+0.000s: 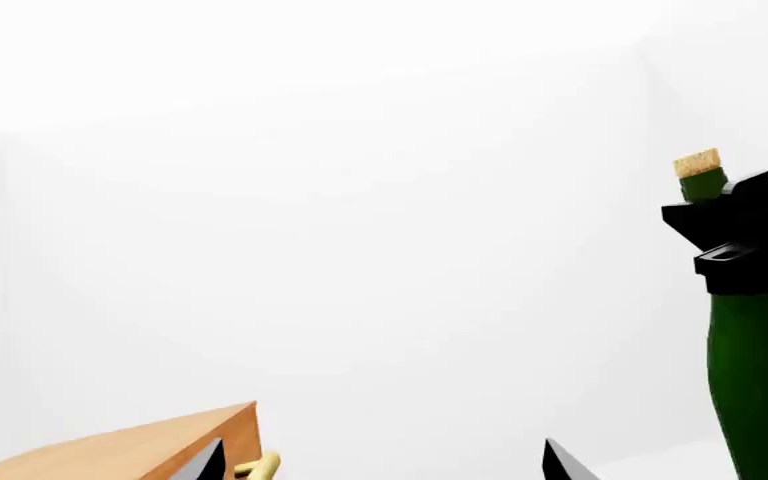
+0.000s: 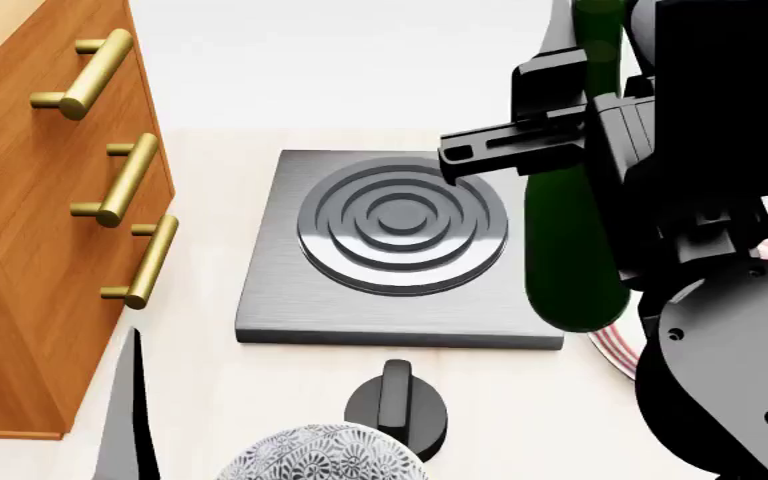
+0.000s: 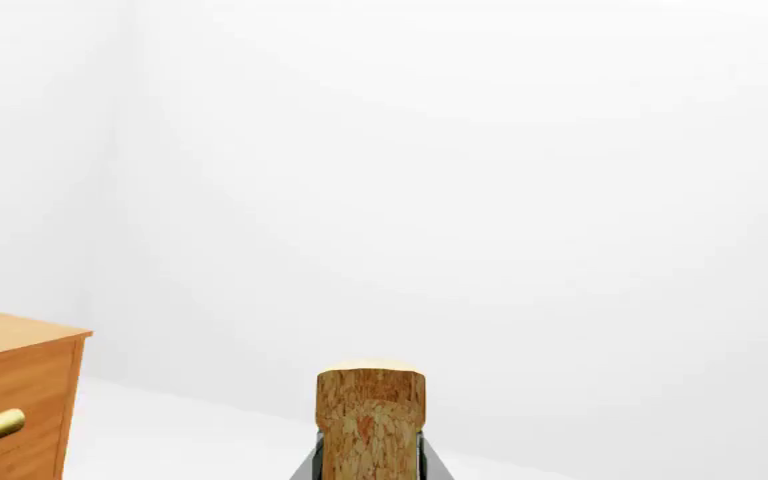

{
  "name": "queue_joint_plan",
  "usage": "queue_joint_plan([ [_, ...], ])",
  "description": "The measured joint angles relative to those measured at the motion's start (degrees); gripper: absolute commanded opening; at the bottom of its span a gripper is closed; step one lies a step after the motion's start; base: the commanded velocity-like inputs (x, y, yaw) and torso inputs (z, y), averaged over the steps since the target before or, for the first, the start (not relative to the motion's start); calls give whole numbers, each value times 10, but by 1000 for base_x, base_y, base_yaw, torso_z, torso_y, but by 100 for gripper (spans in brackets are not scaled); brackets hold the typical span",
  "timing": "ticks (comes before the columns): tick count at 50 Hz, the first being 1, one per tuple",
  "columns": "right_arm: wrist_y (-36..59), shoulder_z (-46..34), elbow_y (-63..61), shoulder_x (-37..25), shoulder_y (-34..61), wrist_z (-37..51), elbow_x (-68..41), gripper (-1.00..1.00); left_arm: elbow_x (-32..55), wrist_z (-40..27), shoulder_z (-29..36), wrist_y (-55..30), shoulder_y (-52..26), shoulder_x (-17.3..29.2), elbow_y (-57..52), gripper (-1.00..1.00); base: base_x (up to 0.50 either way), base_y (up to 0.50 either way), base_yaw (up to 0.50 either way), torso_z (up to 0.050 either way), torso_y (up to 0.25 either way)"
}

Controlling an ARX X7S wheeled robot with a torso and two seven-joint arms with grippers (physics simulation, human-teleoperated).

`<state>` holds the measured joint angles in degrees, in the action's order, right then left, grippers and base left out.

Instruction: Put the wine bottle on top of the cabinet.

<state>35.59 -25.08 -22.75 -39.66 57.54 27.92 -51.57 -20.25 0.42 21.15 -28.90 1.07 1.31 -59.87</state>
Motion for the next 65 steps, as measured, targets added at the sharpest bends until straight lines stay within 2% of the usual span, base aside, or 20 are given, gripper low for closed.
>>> queue_joint_plan([
  [8, 2, -15, 21, 21, 19, -15, 2, -100, 10, 7, 7, -12, -6, 0, 0, 100, 0, 0, 0, 0, 0],
  [14, 2, -21, 29, 33, 29, -20, 0, -100, 9, 29, 24, -53, -28, 0, 0, 100, 0, 0, 0, 0, 2],
  [25, 1, -25, 32, 42, 35, -25, -3, -100, 77, 56, 55, -159, -105, 2, 4, 100, 0, 0, 0, 0, 1],
  [31, 0, -27, 33, 46, 36, -25, -4, -100, 117, 54, 74, -178, -146, 5, 33, 100, 0, 0, 0, 0, 0],
  [39, 6, -26, 25, 48, 43, -23, -12, -100, 161, 40, 92, -172, -192, 8, 88, 100, 0, 0, 0, 0, 1],
  [65, 15, -21, 8, 48, 56, -18, -29, -100, 253, -3, 94, -39, -260, 15, 291, 100, 0, 0, 0, 0, 0],
])
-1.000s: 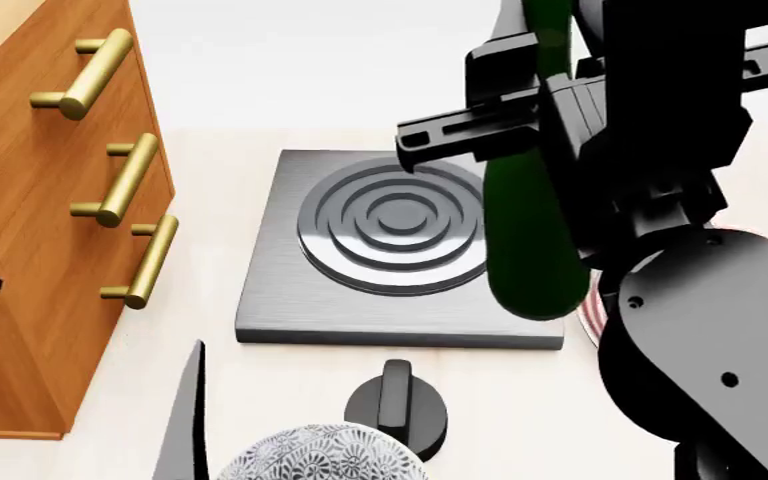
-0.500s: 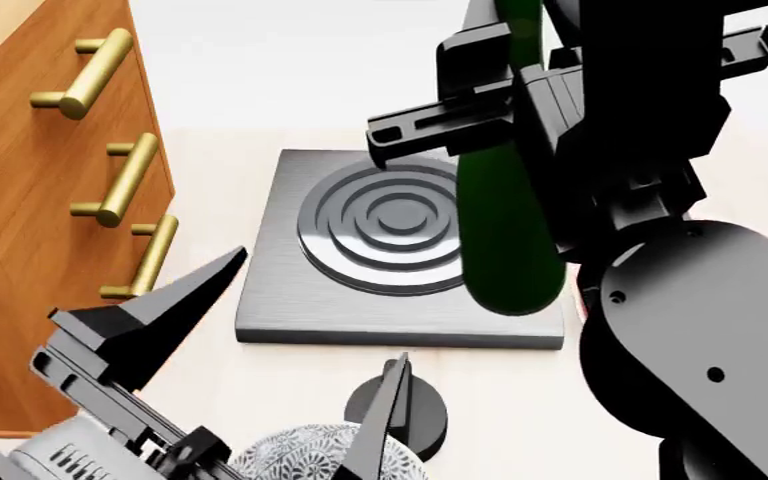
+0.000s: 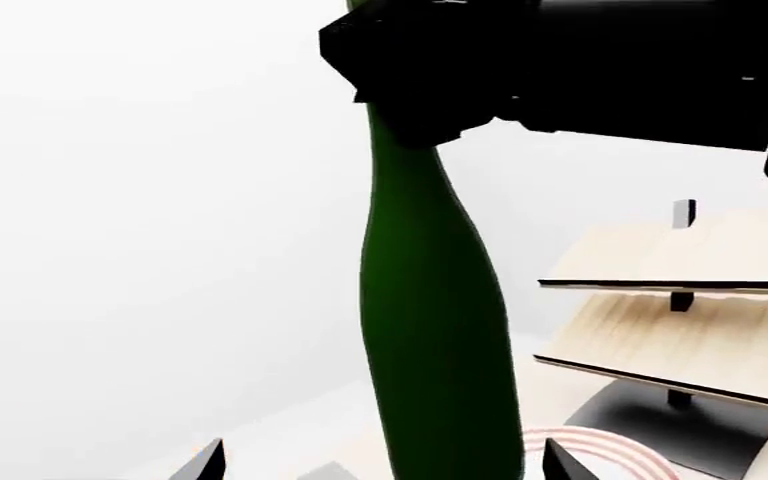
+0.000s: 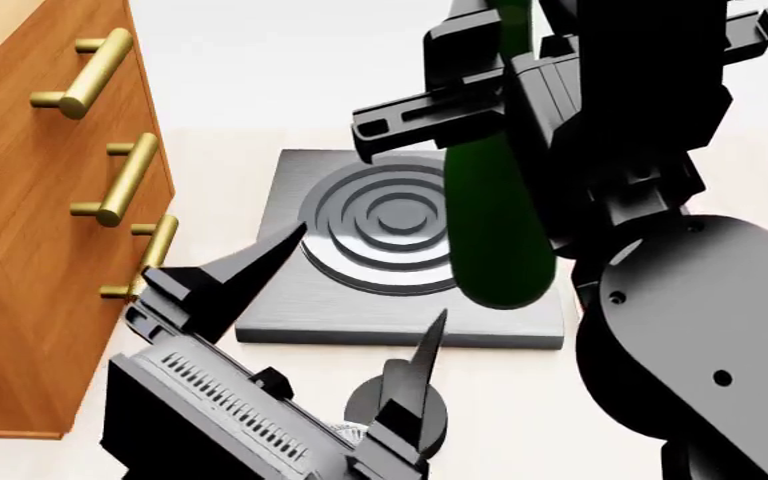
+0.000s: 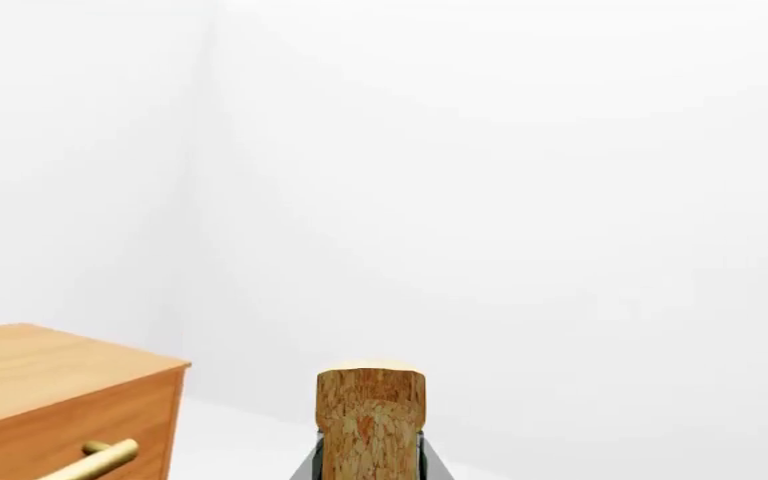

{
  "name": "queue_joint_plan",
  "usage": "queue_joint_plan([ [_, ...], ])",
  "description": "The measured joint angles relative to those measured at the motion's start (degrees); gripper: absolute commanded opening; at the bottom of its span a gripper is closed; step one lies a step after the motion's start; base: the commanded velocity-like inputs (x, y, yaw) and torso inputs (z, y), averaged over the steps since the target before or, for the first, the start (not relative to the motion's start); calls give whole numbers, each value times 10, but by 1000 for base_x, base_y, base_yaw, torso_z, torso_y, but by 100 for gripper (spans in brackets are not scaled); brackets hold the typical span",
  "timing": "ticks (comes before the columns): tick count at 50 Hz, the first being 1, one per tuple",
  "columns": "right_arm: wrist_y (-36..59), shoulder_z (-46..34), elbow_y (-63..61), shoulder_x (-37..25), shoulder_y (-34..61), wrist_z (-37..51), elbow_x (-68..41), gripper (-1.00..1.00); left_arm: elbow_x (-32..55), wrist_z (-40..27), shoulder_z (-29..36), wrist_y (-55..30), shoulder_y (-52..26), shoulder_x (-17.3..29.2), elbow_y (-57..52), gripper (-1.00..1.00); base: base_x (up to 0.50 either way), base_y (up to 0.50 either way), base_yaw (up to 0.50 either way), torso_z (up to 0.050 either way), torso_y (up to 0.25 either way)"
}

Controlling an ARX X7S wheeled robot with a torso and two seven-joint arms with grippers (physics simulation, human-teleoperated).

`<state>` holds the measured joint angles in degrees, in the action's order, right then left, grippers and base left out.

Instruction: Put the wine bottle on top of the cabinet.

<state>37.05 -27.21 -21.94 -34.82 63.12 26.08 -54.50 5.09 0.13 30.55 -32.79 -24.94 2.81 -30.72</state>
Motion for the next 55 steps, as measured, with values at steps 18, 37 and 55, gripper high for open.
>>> queue_joint_plan([
  [18, -4, 0, -4, 2, -3, 1, -2, -100, 66, -33, 32, 44, -46, -2, 68, 100, 0, 0, 0, 1, 1],
  [37, -8, 3, -10, -2, -11, 4, -6, -100, 141, -43, 43, 95, -81, -2, 146, 100, 0, 0, 0, 0, 1],
  [55, -12, 9, -23, -11, -21, 8, -14, -100, 200, -57, 77, 151, -123, -5, 240, 100, 0, 0, 0, 0, 1],
])
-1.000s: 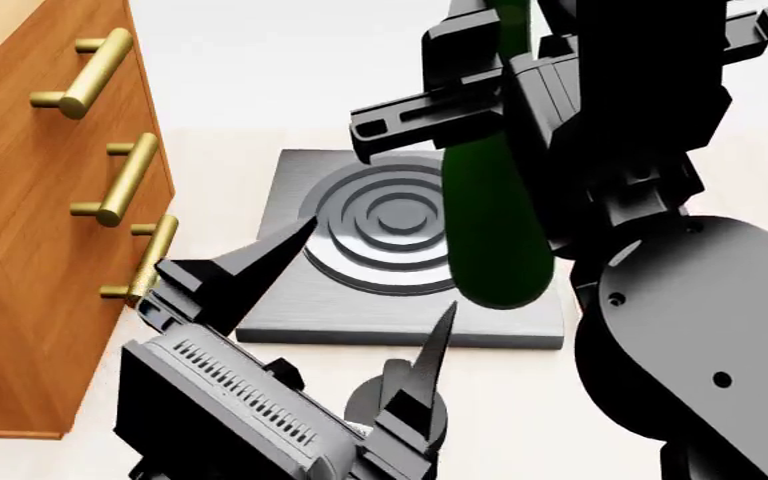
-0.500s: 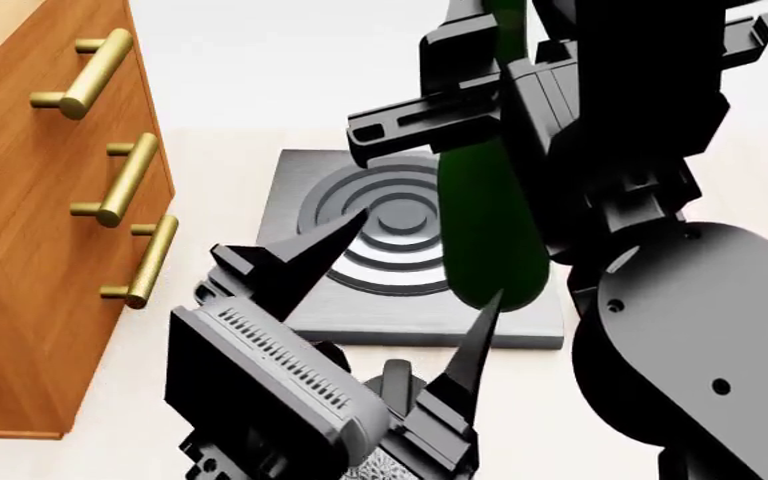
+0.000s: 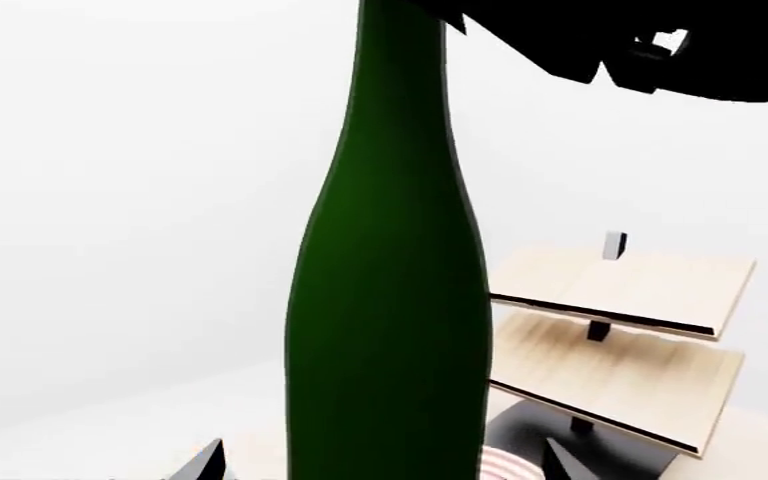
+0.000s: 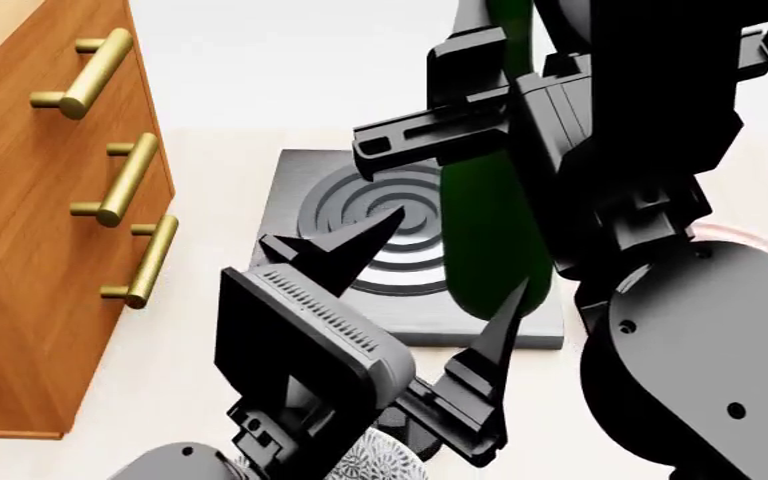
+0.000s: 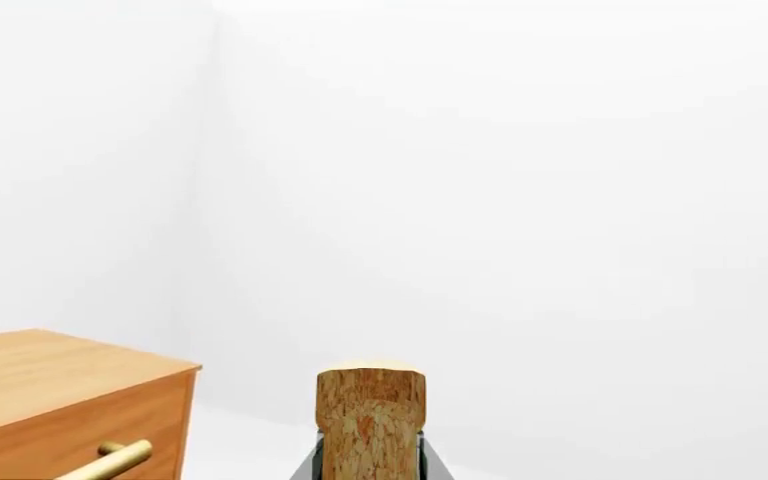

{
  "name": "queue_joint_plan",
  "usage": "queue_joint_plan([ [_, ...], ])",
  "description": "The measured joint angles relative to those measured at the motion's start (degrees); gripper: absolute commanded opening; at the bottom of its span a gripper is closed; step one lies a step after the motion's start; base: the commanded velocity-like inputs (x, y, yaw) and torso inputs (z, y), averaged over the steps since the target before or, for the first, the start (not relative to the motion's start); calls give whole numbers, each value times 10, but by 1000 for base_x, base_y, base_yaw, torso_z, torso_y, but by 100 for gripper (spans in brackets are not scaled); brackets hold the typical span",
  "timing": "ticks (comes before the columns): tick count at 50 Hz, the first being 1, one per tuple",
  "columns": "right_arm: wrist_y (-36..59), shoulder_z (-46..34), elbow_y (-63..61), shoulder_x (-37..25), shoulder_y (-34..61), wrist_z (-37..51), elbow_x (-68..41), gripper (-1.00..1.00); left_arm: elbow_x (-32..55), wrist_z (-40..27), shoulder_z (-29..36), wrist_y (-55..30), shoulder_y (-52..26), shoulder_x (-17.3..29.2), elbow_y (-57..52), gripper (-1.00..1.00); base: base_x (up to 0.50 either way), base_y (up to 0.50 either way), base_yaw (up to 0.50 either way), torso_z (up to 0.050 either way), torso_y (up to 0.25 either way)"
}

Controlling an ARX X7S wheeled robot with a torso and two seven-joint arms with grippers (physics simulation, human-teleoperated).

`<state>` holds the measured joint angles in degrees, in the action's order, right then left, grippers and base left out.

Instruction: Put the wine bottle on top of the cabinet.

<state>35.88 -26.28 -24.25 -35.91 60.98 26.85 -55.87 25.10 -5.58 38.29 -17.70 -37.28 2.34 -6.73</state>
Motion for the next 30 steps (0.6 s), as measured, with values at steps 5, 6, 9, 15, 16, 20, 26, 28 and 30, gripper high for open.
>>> queue_joint_plan([
  [5, -1, 1, -3, -2, -2, 0, -1, -100, 9, -7, 15, 10, -11, 1, 16, 100, 0, 0, 0, 0, 0],
  [6, -1, 1, -3, -2, -3, 1, -1, -100, 10, -8, 18, 11, -14, 1, 19, 100, 0, 0, 0, 0, 0],
  [9, -2, 1, -5, -2, -4, 1, -2, -100, 15, -12, 26, 16, -20, 1, 27, 100, 0, 0, 0, 0, 0],
  [15, -3, 2, -8, -4, -8, 2, -3, -100, 25, -20, 39, 24, -33, 2, 40, 100, 0, 0, 0, 0, 2],
  [16, -3, 2, -8, -4, -8, 3, -3, -100, 26, -21, 41, 25, -35, 2, 42, 100, 0, 0, 0, 0, 0],
  [20, -4, 3, -11, -6, -11, 4, -5, -100, 32, -25, 48, 31, -44, 2, 51, 100, 0, 0, 0, 3, 0],
  [26, -4, 6, -16, -11, -14, 5, -8, -100, 42, -30, 59, 43, -56, 1, 69, 100, 0, 0, 0, 0, 0],
  [28, -5, 8, -17, -13, -15, 5, -9, -100, 45, -32, 64, 47, -60, 0, 76, 100, 0, 0, 0, 0, 5],
  [30, -5, 9, -18, -15, -16, 5, -10, -100, 49, -34, 68, 51, -65, 0, 82, 100, 0, 0, 0, 0, 0],
])
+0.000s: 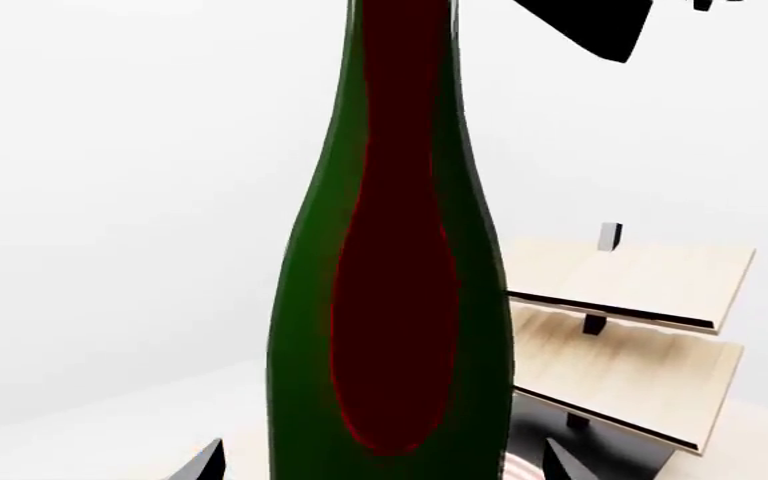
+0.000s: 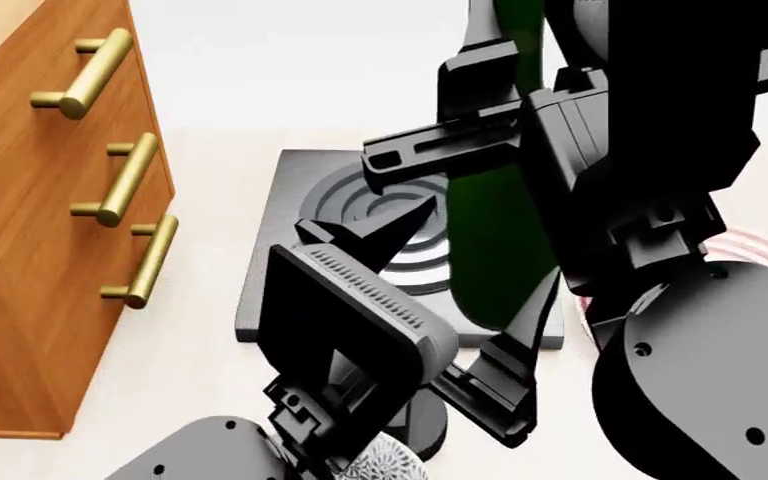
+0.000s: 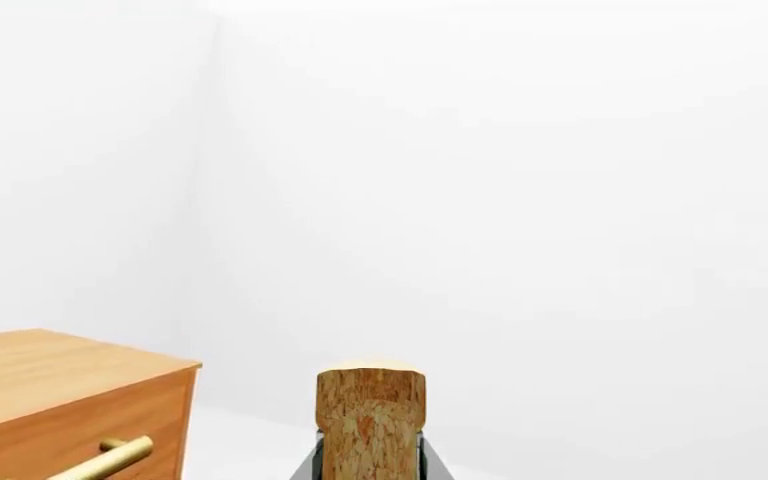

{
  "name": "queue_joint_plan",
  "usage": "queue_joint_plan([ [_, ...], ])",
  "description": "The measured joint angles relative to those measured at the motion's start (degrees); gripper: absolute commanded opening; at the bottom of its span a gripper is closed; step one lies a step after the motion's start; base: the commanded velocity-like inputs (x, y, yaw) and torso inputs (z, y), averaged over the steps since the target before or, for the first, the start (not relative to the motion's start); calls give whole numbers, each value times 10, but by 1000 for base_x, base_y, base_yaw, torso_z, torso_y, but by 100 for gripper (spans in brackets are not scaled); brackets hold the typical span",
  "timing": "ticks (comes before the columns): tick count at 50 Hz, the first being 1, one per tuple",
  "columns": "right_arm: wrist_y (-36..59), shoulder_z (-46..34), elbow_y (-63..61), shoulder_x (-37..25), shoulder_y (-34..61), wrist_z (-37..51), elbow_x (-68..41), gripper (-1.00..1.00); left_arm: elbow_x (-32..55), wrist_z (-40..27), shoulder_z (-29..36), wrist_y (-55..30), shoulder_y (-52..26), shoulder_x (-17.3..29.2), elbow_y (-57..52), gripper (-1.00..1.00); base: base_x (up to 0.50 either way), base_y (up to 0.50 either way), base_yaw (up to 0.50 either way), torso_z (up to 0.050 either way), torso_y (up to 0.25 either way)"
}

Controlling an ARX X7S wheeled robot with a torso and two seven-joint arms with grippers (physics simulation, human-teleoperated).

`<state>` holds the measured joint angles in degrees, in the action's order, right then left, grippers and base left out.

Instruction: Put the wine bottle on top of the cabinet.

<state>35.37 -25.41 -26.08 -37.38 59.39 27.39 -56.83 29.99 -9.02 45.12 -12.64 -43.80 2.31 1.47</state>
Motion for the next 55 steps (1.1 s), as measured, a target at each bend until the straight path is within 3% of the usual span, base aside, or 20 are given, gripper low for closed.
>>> queue_joint_plan([
  [22, -4, 3, -4, -5, -7, 1, -3, -100, 43, -27, 42, 33, -40, 2, 38, 100, 0, 0, 0, 0, 0],
  [23, -4, 3, -4, -5, -7, 1, -2, -100, 45, -28, 44, 34, -41, 3, 38, -100, 0, 0, 0, 0, 0],
  [45, -14, -1, -3, -2, -14, 2, 0, -100, 48, -49, 69, 51, -50, 15, 42, -100, 0, 0, 0, 0, 1],
  [46, -15, -1, -3, -1, -14, 2, 0, 100, 48, -50, 70, 51, -50, 16, 42, -100, 0, 0, 0, 0, 0],
  [55, -10, 3, -2, -1, -15, 6, 8, 100, 50, -58, 81, 52, -51, 21, 45, -100, 0, 0, 0, 0, 0],
])
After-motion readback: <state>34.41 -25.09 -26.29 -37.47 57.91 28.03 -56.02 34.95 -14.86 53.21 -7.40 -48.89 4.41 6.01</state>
